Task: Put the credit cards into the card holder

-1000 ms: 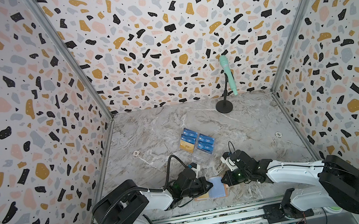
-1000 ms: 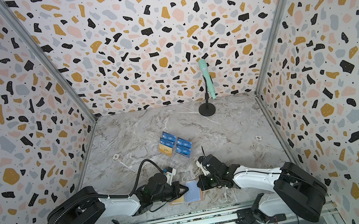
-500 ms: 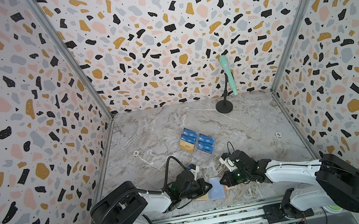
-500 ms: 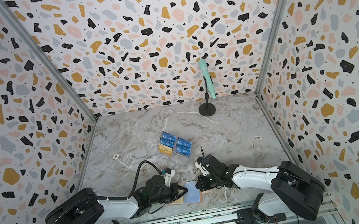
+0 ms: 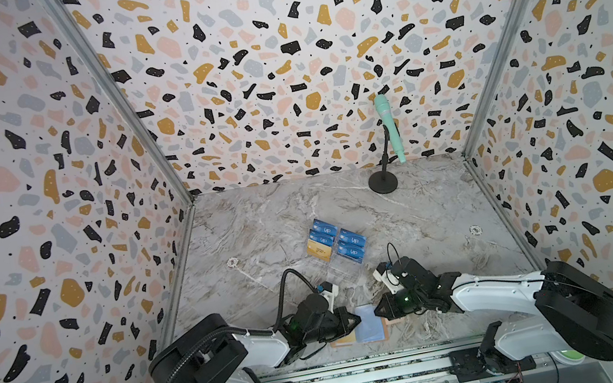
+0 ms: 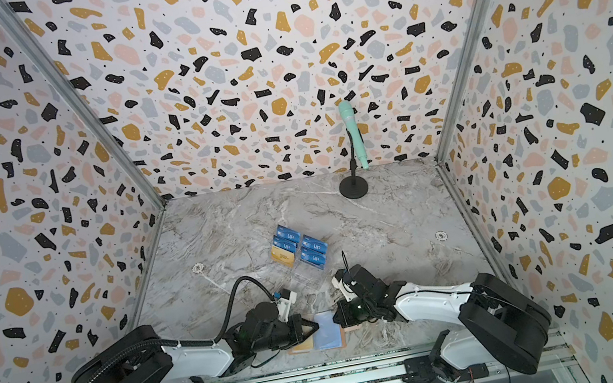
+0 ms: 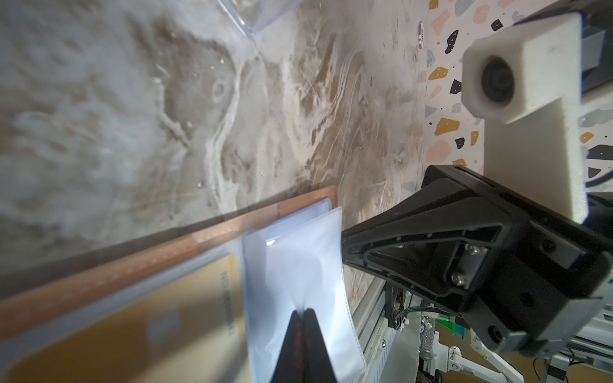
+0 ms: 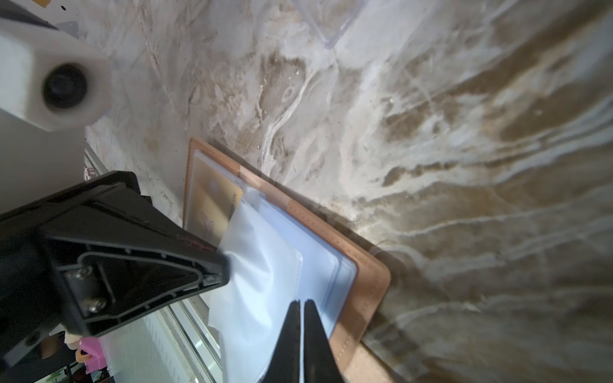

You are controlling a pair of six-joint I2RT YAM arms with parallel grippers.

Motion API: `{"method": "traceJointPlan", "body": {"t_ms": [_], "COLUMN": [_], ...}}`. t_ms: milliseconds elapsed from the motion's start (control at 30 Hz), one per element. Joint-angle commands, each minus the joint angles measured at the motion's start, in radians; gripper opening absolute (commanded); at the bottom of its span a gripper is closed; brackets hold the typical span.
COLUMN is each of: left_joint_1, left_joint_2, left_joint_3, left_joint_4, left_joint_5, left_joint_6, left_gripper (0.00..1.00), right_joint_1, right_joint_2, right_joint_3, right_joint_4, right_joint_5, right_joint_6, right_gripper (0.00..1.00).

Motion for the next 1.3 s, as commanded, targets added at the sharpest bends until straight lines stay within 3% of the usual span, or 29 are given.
{"method": "traceJointPlan", "body": {"t_ms": [0,800,967,1067,1267], "left_joint_1": [-0.001,-0.001,0.001,0.0,0.001], "left_joint_2": [-0.024,-0.058,-0.068,-0.101,-0.248], "left_joint_3": [-0.017,-0.053,-0.054,-0.028,0.068], "left_joint_4": [0.046,0.072,0.062,-0.04,-0.376], "left_joint_5": [0.009,0.001,0.012,-0.001,-0.077], "left_joint_6": [0.002,0.009,-0.005,0.005,0.057], "left_gripper": [0.0,0.0,0.32,0.48,0.51], "right_joint_1": [0.006,0.077,0.077,0.078,0.082], "right_joint_2": [-0.005,0.066,0.079,0.093,0.109], "right_joint_3": [-0.005,0.081,0.083,0.084,0.089], "right_joint_4": [0.006,0.032,0.048,0.077,0.113], "right_joint_5": [-0.006,-0.037,-0.049,-0.069,-0.107], "right_joint_6": [0.013,-0.004,-0.009,-0.01,-0.025], "right_gripper": [0.08,0.06,0.06,0.06,0.06]}}
